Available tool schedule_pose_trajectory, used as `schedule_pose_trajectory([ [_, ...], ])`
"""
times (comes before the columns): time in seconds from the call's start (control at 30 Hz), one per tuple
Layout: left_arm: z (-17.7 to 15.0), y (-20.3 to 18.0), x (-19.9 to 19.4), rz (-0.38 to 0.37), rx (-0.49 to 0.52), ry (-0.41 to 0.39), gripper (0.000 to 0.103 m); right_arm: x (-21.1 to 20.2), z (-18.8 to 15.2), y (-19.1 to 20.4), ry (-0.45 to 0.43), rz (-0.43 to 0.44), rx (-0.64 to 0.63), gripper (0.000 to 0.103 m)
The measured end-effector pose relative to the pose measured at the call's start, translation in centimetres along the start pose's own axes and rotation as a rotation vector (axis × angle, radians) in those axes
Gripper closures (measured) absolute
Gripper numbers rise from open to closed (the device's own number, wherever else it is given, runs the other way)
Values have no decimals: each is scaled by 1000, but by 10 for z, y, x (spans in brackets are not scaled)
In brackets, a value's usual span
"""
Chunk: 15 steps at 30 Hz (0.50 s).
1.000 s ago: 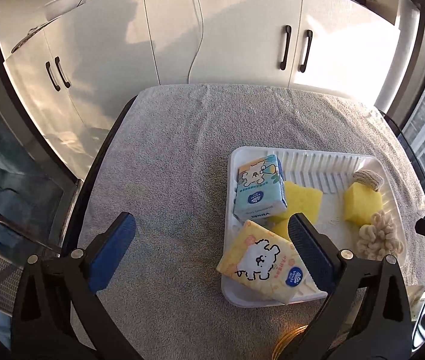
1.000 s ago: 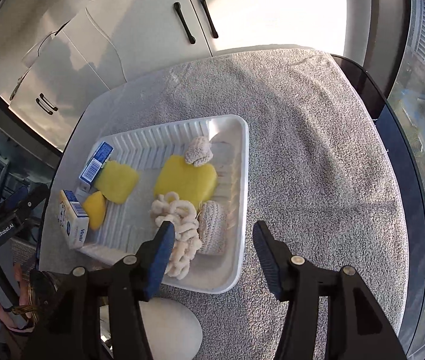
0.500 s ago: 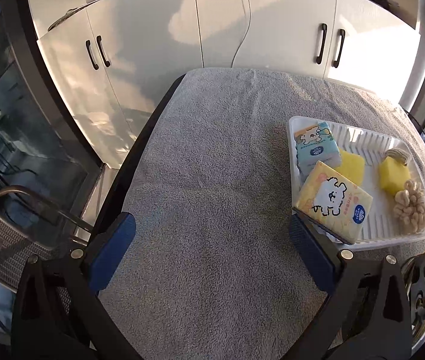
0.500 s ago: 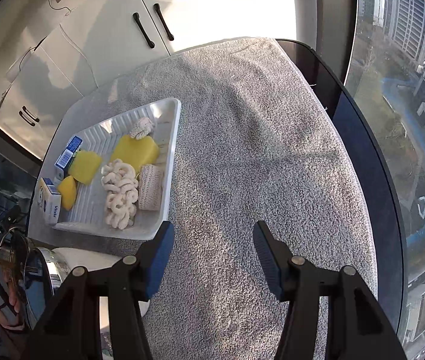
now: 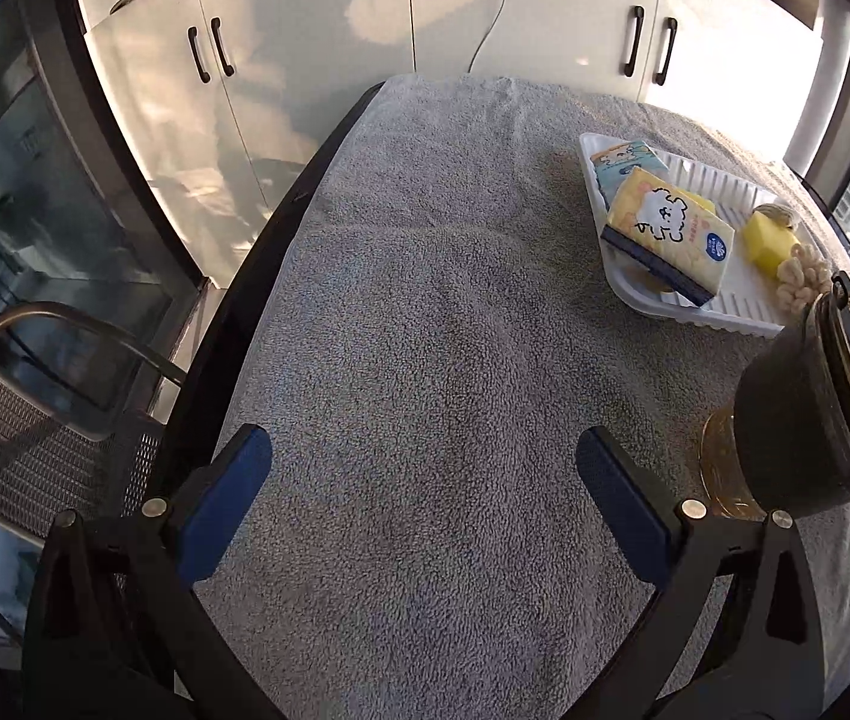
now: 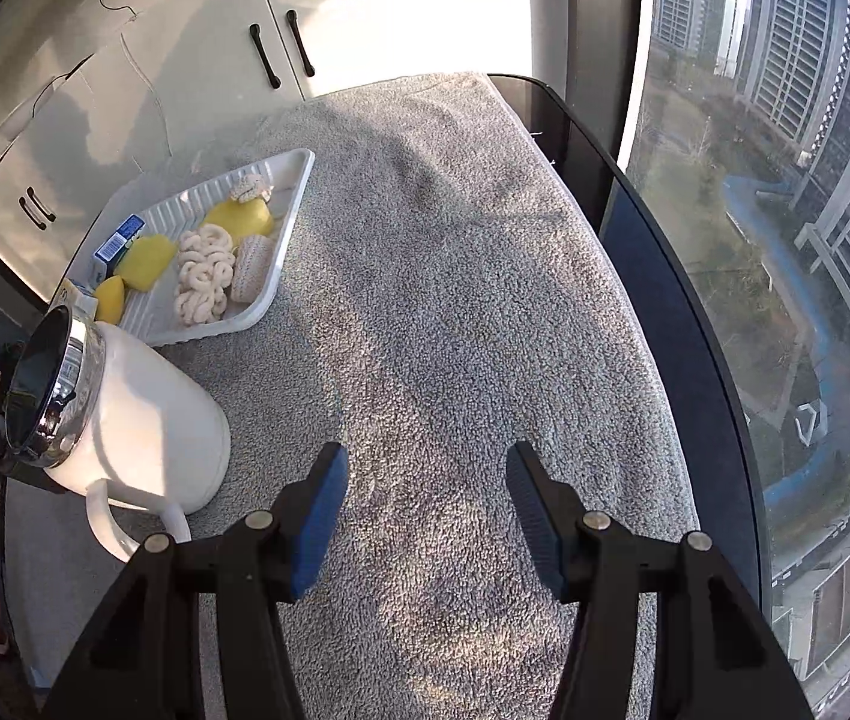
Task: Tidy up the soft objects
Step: 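Move both open tools away from the tray toward the mint-green cloth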
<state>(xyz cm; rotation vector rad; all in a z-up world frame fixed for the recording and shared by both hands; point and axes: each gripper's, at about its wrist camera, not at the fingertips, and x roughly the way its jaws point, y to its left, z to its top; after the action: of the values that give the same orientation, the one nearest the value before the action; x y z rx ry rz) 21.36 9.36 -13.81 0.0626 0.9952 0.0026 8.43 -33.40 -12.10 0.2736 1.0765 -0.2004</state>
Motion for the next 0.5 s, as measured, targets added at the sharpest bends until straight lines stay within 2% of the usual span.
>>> schedule_pose_trajectory([
  [0.17,-32,-1,-9,27,36,1,0,-13,-33,6,-5,-21,-32,45],
  [0.5,-84,-19,-32,-45,98,41,0,-34,-96,28,-3,18,-93,41],
])
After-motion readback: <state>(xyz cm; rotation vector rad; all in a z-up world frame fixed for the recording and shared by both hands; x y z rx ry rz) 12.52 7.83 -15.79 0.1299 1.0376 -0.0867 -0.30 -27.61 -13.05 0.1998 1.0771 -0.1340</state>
